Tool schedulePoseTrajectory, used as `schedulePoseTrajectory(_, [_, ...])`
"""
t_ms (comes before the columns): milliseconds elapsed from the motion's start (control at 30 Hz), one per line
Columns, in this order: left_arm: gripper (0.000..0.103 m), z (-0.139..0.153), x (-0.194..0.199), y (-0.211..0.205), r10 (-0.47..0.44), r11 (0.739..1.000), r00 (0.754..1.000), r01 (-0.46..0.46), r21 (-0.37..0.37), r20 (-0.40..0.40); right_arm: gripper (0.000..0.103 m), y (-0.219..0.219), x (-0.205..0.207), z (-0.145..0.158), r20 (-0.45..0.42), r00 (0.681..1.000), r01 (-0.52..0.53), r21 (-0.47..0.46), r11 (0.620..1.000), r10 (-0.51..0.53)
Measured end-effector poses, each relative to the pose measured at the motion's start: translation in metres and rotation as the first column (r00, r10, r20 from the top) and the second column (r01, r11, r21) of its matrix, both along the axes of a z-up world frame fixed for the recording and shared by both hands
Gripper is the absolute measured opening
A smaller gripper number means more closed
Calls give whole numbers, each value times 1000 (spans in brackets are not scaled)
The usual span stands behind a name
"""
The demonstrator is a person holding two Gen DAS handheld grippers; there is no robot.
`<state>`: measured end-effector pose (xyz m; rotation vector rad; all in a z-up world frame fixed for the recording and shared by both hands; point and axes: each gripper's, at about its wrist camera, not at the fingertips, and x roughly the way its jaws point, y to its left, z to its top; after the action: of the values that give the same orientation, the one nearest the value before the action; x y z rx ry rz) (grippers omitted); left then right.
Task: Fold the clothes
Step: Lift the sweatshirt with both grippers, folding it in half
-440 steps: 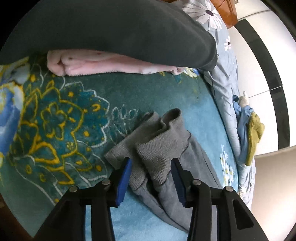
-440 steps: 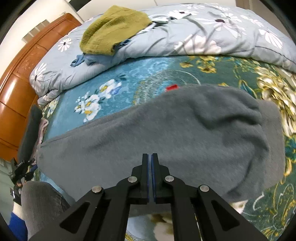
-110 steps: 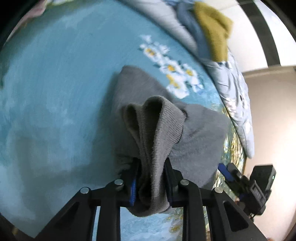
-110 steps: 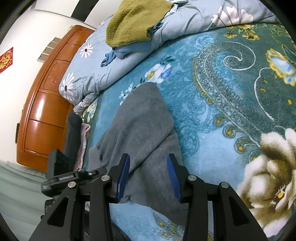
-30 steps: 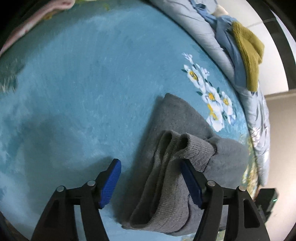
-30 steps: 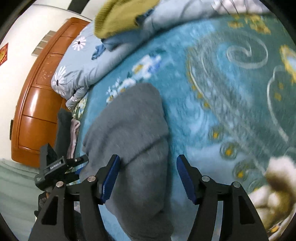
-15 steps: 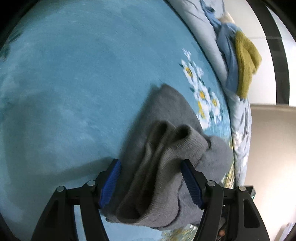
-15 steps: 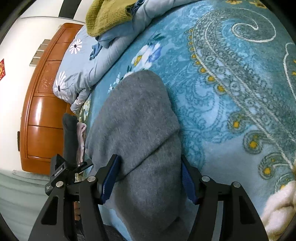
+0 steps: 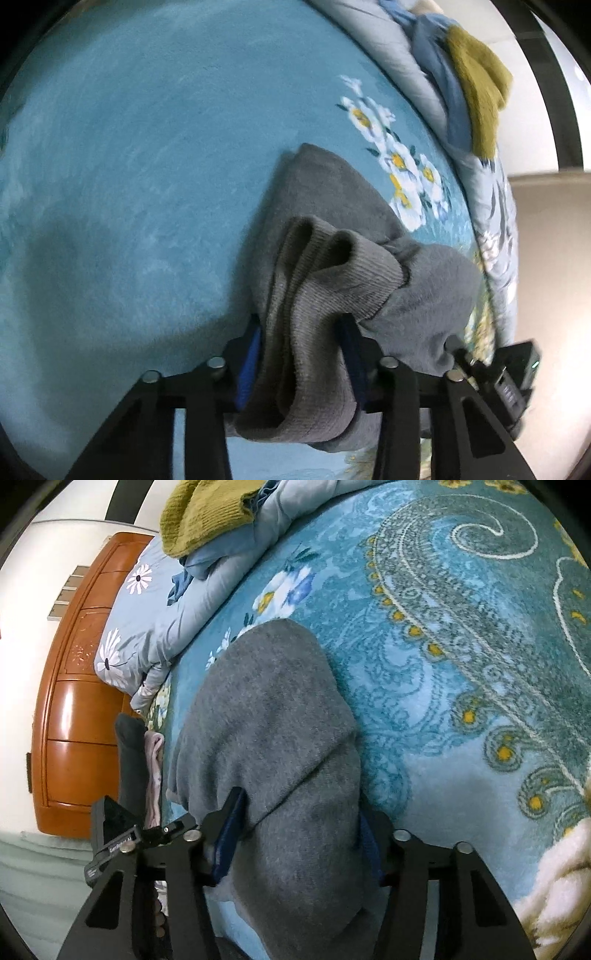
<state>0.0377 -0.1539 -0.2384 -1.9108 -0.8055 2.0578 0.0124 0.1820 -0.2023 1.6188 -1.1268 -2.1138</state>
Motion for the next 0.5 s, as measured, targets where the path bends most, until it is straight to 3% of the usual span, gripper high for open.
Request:
schedulePoseTrajectory(67, [35,7,2,6,-36,999,999,35,-40,-33,48,-2,-2,3,6,1000,3,14,1000,-3])
schedulePoseTrajectory(167, [31,14,3,5,-34,999,997,32,-39,-64,41,-4,-5,11,8,1000,6,23,1000,-6])
schedulePoseTrajectory(300, [28,35,8,1,-16,1000,990,18,16,-139,35,-5,-10,34,-31,999,-19,4,1000,19])
schedulePoseTrajectory(500, [28,60,13,-7,45,995,975,-25,97,-218,33,-21,-31,90,-130,984,-113,49,992,118])
